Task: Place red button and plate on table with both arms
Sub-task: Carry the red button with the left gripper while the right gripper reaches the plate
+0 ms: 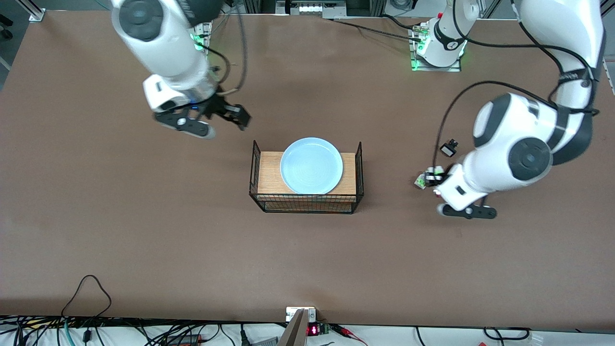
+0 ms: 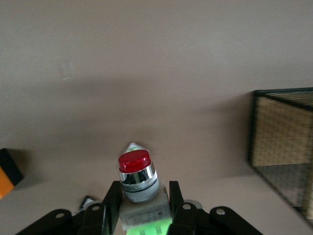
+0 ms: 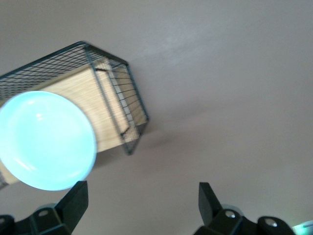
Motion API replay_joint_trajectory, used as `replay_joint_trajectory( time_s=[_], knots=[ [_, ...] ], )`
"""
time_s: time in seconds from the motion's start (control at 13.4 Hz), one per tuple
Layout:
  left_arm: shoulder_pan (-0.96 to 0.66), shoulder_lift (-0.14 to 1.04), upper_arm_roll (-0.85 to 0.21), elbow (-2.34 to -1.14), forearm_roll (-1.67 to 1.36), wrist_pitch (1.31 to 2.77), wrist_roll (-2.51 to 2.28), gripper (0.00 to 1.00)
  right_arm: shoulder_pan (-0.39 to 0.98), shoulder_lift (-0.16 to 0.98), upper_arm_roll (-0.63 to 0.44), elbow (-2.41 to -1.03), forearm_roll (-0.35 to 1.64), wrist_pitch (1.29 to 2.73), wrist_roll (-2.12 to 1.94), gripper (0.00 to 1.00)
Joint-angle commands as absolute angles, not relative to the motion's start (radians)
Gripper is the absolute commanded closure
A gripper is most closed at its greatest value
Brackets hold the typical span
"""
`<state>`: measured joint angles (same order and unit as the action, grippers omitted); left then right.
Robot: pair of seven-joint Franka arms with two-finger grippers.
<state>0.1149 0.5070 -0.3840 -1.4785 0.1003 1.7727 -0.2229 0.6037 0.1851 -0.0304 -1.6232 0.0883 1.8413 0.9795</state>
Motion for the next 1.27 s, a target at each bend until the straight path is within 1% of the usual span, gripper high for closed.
replay_joint_trajectory(
  time_s=[0.0,0.15,0.22,0.45,0.67,0.75,0.97,1.19],
  knots=[
    [0.176,0.506,-0.402,-1.528,0.136,1.801,-0.144,0.76,0.678,0.265,-0.044,-1.562,0.098,1.92,1.22,0.0],
    [0.279,0.509,-0.402,-1.655,0.155,1.949,-0.071,0.76,0.713,0.323,-0.044,-1.517,0.098,1.96,1.375,0.0],
    [0.293,0.511,-0.4,-1.687,0.159,2.006,-0.007,0.76,0.719,0.353,-0.044,-1.499,0.098,1.985,1.432,0.0],
    [0.336,0.569,-0.402,-1.715,0.227,2.084,0.041,0.76,0.719,0.417,-0.046,-1.493,0.162,2.064,1.549,0.0],
    [0.359,0.638,-0.402,-1.733,0.236,2.201,0.125,0.76,0.716,0.466,-0.046,-1.493,0.184,2.105,1.595,0.0],
    [0.362,0.649,-0.402,-1.741,0.238,2.227,0.153,0.76,0.713,0.478,-0.046,-1.493,0.19,2.106,1.6,0.0],
    [0.379,0.67,-0.403,-1.746,0.238,2.235,0.273,0.75,0.719,0.526,-0.046,-1.499,0.195,2.106,1.601,0.0],
    [0.373,0.678,-0.402,-1.752,0.238,2.233,0.276,0.74,0.745,0.54,-0.046,-1.505,0.224,2.095,1.605,0.0]
  ],
)
